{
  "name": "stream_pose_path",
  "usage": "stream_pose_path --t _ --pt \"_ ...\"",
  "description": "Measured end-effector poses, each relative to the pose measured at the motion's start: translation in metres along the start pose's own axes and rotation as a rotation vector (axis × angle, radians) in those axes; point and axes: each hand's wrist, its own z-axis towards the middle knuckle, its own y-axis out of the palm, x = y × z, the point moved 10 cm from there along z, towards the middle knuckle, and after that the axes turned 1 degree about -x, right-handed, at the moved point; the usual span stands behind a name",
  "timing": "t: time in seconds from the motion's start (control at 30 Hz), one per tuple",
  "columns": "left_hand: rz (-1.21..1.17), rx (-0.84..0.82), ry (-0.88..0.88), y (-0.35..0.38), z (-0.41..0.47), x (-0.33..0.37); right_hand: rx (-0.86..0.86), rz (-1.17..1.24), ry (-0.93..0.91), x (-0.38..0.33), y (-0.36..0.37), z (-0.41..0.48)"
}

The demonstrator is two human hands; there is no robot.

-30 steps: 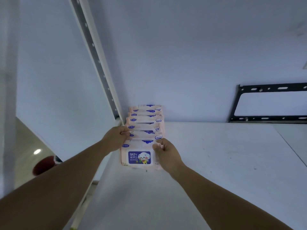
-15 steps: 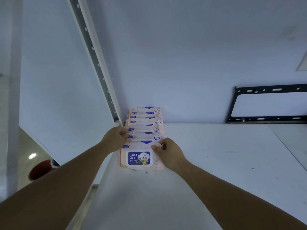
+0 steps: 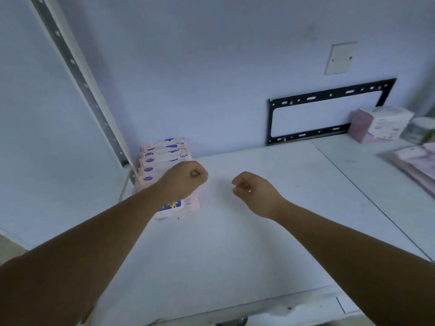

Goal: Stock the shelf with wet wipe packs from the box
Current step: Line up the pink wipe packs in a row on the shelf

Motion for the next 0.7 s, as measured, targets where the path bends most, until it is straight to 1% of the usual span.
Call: stream_pose_path --t 0.1,0.2,0.3,0.43,0.57,0.63,0.7 --pt "-0.039 -0.177 0.07 0.058 -0.008 0.041 0.013 -0.07 0.001 0.017 -0.029 -0.039" --pt "0.016 -0.362 0.156 0.116 -0.022 0.089 0.049 -0.086 0.055 0.047 -0.06 -0.083" --pt "0.049 -0.488 0.226 0.167 -0.039 0.14 0.107 -0.103 0.118 0.088 -0.097 -0.135" --pt "0.07 -0.558 0.325 0.228 -0.066 0.211 0.246 -0.128 0.194 0.142 -0.157 -0.204" --pt "0.129 -0.632 0.425 0.295 -0.104 0.277 0.401 -0.091 0.245 0.191 -0.211 -0.276" --pt "0.125 -0.662 0.447 0.329 -0.124 0.307 0.446 -0.093 0.261 0.211 -0.233 -0.315" --pt "0.109 -0.685 0.446 0.364 -0.142 0.332 0.451 -0.097 0.279 0.235 -0.25 -0.354"
